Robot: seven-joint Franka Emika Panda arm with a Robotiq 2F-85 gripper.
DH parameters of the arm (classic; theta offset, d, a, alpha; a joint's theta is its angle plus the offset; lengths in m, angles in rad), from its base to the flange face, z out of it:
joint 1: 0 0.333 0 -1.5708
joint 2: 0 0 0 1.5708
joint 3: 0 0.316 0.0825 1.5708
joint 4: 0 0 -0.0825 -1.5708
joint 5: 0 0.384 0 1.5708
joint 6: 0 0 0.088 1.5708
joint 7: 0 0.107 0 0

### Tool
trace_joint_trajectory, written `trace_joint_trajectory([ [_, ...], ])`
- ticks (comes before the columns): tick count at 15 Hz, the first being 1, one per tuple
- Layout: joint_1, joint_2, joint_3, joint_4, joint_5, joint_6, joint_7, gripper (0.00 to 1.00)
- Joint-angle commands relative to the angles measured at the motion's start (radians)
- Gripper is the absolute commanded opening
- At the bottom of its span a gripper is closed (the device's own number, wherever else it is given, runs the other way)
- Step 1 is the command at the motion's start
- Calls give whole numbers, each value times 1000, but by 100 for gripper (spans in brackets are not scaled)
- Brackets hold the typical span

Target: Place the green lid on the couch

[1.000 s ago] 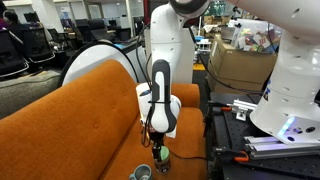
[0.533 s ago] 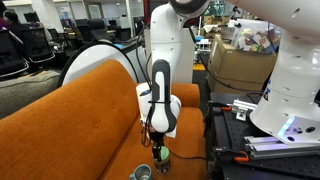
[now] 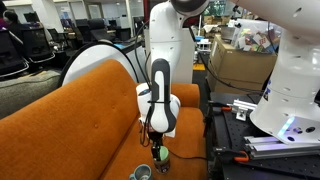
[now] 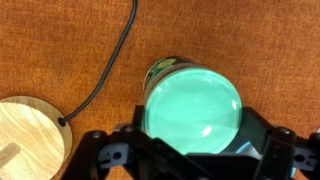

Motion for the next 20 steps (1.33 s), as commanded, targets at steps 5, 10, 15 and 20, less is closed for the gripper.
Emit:
trace_joint_trajectory([
  [5, 31, -36, -32, -32, -11, 1, 16, 69],
  [10, 42, -46, -42, -35, -13, -4, 19, 69],
  [15, 61, -64, -48, -35, -16, -17, 17, 69],
  [20, 57, -88, -39, -45, -20, -20, 7, 69],
])
